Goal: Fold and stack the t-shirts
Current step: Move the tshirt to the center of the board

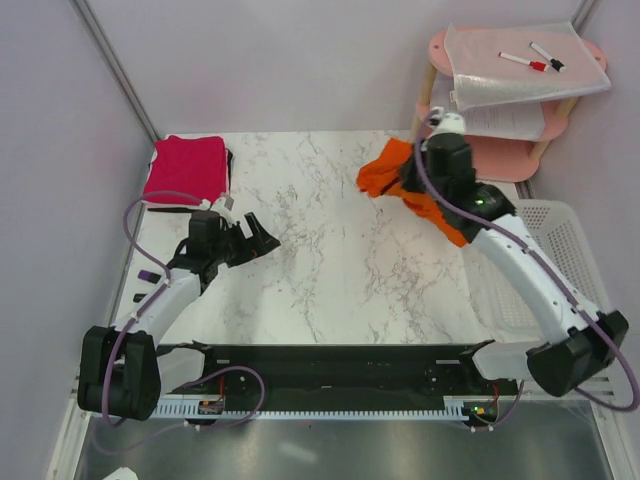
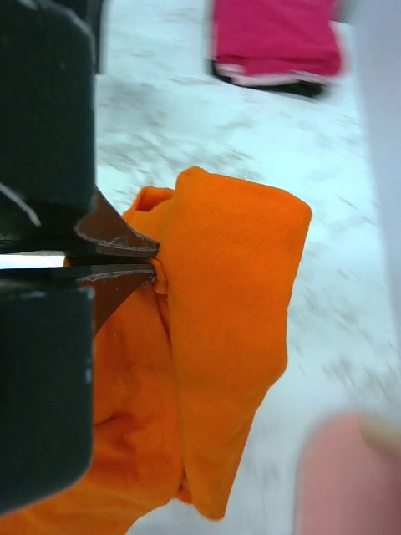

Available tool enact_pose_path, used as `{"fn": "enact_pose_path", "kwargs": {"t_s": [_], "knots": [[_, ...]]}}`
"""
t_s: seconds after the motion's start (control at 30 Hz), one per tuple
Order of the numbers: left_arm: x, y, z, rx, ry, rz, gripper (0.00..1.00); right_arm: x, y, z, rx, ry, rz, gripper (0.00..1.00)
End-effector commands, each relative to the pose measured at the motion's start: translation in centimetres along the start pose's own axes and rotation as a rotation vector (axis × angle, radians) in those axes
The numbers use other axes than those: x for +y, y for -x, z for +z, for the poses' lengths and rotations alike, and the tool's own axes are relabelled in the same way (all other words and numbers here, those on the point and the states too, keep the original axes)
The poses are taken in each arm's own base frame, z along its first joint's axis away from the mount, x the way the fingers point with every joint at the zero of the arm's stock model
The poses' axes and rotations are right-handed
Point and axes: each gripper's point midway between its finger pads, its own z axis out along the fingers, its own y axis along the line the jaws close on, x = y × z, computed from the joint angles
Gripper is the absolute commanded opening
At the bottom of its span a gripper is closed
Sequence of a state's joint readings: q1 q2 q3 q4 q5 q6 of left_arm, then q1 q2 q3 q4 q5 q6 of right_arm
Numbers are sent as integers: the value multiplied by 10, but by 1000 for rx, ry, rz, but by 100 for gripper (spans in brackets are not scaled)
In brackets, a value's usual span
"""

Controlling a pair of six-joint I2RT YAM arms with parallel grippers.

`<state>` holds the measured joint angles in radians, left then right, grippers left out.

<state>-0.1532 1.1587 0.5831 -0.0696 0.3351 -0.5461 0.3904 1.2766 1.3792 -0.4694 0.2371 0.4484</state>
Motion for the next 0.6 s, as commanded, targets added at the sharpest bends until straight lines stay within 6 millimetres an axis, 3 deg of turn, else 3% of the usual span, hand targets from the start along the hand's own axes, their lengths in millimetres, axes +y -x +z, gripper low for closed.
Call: {"fn": "enact_pose_path", "kwargs": {"t_s": [0.0,0.03,0.07,0.13,0.17,0.33,0.4,0.5,0.57], "knots": [[-11,24,-7,-65,-1,49,100,90,-71,2,149,197,-176,0],[-10,24,-7,-66,3,52,100,95,-97,9,214,210,-209,0],[-10,26,-8,-72,9,52,100,99,-113,9,256,220,-228,18],[-9,26,-9,-74,19,54,100,92,-136,15,310,204,-231,42],[-9,27,-11,-78,18,57,100,87,-135,16,294,176,-228,97],[-9,25,-8,-71,14,56,100,43,-108,11,143,16,-205,98],[-8,24,-6,-64,16,54,100,17,-102,16,128,-68,-188,98],[-16,25,-4,-58,-8,69,100,-27,-118,25,184,-162,-149,98],[-27,23,-2,-47,-34,98,100,-64,-141,33,252,-251,-116,97]]}}
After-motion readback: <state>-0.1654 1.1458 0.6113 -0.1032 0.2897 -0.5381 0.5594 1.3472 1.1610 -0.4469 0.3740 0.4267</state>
